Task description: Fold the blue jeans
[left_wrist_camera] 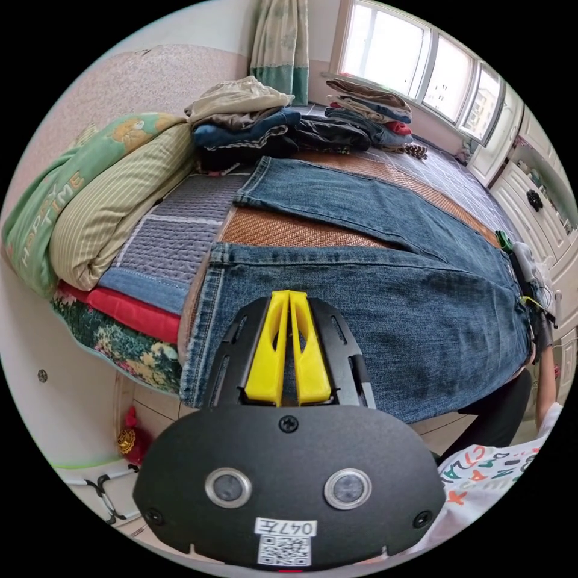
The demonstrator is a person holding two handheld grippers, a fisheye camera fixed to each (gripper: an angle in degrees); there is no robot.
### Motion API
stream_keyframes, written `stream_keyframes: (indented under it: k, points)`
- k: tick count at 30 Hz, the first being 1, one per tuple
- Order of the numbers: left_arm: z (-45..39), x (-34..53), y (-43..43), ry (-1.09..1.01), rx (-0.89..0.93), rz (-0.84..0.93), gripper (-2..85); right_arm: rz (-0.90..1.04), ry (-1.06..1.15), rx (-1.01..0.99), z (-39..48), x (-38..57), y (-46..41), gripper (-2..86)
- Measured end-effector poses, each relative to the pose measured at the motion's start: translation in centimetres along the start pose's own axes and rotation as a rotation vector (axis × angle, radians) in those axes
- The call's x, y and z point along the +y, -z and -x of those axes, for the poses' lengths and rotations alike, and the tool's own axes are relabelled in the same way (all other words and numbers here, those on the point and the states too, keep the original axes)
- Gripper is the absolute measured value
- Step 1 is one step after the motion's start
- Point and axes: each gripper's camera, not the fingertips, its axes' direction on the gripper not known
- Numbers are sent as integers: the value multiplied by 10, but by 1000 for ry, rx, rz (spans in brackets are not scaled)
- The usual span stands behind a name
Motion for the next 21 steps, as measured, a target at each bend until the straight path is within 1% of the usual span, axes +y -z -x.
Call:
stream_keyframes:
  k: [1,2,4,6,8,9,10,11,12,14,17,19,21]
  points:
    - [2,2,-2,2,4,-1,-10,-32,-47,-48,-12,14,0,-7]
    - [6,6,-6,8,10,-3,-10,-25,-84,-88,-21,24,5,-7]
    - [10,11,-13,10,12,-3,-10,-24,-109,-52,-16,43,24,-7]
    - [15,19,-22,8,10,-4,-10,-144,-88,14,3,81,72,-4]
    - [23,27,-29,17,22,-12,-10,-398,-149,68,23,168,146,7]
    - [31,33,-33,31,43,-21,-10,-440,-169,76,27,192,158,9]
    - [35,37,-36,39,55,-26,-10,-491,-194,93,35,240,173,15]
    - [45,43,-42,54,84,-31,-10,-502,-225,122,43,287,179,22]
    - [54,48,-48,69,111,-33,-10,-493,-241,137,47,309,178,26]
    - [67,57,-57,89,146,-35,-10,-420,-321,171,56,395,167,42]
    - [84,73,-70,105,183,-44,-10,-393,-415,86,56,484,148,51]
    - [92,85,-76,82,244,-59,-9,-371,-411,23,55,509,141,59]
    - [111,111,-75,113,411,-145,-6,-365,-369,21,59,518,140,66]
